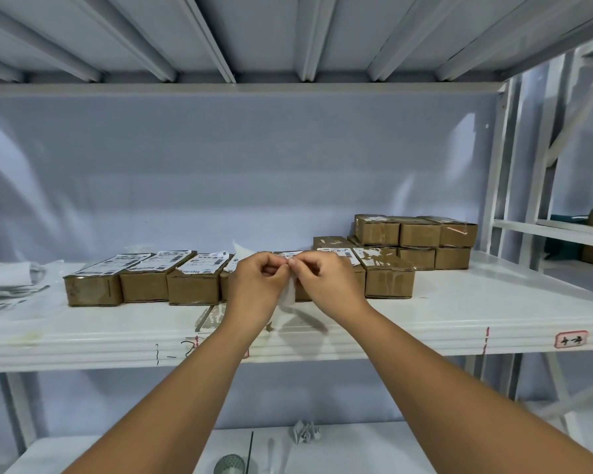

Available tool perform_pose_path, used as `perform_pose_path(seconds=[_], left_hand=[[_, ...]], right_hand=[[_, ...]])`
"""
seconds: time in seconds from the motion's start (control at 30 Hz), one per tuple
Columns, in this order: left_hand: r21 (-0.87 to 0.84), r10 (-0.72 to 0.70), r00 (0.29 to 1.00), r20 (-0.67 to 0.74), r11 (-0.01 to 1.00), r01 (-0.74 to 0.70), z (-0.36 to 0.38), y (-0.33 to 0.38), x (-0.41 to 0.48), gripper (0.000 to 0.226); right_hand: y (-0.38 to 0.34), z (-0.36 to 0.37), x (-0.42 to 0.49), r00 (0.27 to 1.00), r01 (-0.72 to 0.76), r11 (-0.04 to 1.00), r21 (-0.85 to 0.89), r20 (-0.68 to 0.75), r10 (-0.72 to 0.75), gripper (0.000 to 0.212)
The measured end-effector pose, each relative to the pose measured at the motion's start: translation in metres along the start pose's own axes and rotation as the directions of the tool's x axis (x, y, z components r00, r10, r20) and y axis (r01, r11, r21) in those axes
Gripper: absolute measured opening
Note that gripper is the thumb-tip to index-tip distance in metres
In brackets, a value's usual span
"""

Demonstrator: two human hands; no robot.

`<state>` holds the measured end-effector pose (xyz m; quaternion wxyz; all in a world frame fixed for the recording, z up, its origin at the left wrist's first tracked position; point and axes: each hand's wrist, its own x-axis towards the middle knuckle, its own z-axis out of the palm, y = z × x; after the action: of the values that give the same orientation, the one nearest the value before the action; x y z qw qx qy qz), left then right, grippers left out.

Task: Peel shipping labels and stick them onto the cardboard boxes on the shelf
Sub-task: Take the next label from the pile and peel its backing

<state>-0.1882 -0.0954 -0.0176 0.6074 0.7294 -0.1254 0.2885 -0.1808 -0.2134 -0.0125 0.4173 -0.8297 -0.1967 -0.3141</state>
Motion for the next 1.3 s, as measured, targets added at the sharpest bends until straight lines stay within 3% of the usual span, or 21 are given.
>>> perform_pose_path(seconds=[0.17, 0.37, 0.57, 0.73, 0.97, 1.13, 1.3], left_hand=[[0.032, -0.031, 1.0, -0.004, 0.999, 0.031, -0.001, -0.001, -0.001, 0.016], [-0.084, -0.107, 0.992, 0.063, 0.99, 0.112, -0.003, 0.004, 0.001, 0.019], [-0.128, -0.132, 0.984, 0.117, 0.981, 0.147, -0.005, 0.001, 0.002, 0.022], [-0.135, -0.122, 0.982, 0.142, 0.981, 0.141, -0.008, 0.001, 0.003, 0.024], [-0.314, -0.134, 0.977, 0.163, 0.932, 0.18, -0.009, -0.001, 0.005, 0.028], [-0.52, -0.114, 0.966, 0.232, 0.825, 0.223, -0.01, -0.003, 0.003, 0.029], [-0.452, -0.137, 0.977, 0.163, 0.87, 0.197, -0.014, -0.004, 0.002, 0.03]], right_hand=[[0.001, 0.004, -0.003, 0.978, 0.194, 0.966, -0.17, -0.044, -0.204, 0.017], [-0.003, 0.004, -0.001, 0.971, 0.214, 0.96, -0.179, -0.065, -0.228, 0.014], [-0.007, 0.0, -0.001, 0.995, 0.1, 0.988, -0.117, 0.002, -0.1, 0.016], [-0.008, -0.002, 0.002, 0.994, -0.097, 0.993, 0.07, 0.059, 0.093, 0.028], [-0.014, 0.0, 0.004, 0.977, -0.21, 0.923, 0.322, 0.113, 0.183, 0.034], [-0.019, 0.006, 0.002, 0.951, -0.308, 0.821, 0.481, 0.166, 0.259, 0.028], [-0.016, 0.013, 0.002, 0.965, -0.262, 0.818, 0.512, 0.114, 0.237, 0.029]])
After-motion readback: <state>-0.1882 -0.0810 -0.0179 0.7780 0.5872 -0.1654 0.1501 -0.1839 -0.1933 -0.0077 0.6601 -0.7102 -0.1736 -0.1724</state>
